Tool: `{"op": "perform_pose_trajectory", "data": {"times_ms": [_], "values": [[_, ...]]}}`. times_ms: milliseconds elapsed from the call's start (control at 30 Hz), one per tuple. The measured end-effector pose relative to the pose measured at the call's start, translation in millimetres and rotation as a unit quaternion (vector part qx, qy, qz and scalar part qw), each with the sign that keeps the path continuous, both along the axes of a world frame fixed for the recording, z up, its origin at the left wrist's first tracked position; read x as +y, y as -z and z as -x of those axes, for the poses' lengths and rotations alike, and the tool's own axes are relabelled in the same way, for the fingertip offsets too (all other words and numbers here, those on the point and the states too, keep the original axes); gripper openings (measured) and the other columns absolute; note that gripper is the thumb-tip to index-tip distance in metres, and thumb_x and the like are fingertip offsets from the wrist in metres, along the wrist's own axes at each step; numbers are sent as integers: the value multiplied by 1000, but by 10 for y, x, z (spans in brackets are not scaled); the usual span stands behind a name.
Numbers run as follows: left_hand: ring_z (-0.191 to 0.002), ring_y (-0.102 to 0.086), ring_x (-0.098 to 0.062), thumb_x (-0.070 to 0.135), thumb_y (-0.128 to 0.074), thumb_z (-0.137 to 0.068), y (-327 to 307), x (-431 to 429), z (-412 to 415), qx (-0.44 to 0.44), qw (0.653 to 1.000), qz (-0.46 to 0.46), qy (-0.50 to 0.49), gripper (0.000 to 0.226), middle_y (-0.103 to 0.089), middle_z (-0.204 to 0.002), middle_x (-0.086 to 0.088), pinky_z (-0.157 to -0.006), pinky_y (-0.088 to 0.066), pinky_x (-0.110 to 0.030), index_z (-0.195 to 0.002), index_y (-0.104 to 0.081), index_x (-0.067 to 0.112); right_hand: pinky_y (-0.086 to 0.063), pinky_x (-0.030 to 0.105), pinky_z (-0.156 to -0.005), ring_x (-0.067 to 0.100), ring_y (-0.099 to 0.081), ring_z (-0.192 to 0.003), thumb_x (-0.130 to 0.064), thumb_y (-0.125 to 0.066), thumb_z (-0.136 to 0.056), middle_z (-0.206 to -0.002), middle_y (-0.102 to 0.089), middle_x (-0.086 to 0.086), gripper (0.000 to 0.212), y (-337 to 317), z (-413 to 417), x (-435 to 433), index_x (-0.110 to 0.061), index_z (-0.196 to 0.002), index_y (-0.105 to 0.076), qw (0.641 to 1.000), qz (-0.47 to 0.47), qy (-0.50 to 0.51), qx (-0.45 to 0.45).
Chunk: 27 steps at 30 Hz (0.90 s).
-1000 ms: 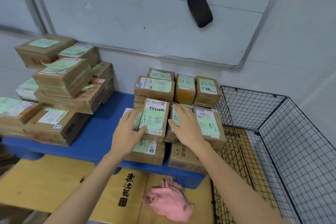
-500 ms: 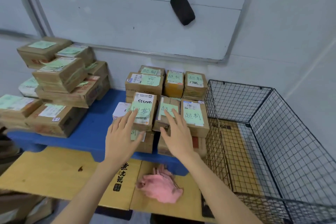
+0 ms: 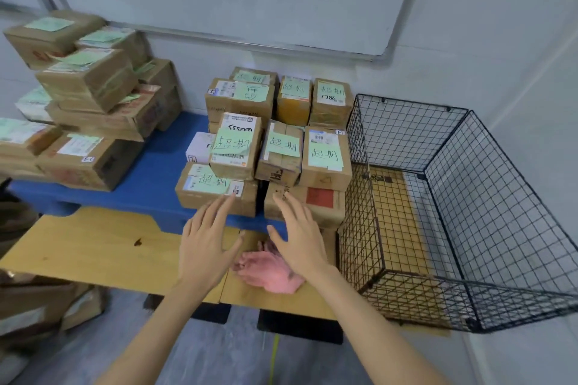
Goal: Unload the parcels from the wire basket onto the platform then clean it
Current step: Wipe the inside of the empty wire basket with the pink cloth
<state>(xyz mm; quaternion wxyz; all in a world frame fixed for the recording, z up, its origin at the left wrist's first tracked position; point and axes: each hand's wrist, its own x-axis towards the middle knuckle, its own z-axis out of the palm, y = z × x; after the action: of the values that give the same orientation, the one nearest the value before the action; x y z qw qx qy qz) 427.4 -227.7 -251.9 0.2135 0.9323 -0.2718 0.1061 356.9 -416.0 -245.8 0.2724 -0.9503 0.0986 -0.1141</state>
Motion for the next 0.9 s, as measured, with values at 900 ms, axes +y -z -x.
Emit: {"op": "perform_pose_trajectory", "data": {"times_ms": [900], "values": [[-137, -40, -31, 54, -42, -82, 1237, 440, 256, 167, 982, -83, -14, 72, -46, -150, -5, -106, -36, -47, -146, -45, 20, -26, 43, -118, 24, -29, -146, -45, -65, -90, -158, -33, -1, 72, 1644, -58, 181, -26, -152, -34, 978, 16, 34, 207]]}}
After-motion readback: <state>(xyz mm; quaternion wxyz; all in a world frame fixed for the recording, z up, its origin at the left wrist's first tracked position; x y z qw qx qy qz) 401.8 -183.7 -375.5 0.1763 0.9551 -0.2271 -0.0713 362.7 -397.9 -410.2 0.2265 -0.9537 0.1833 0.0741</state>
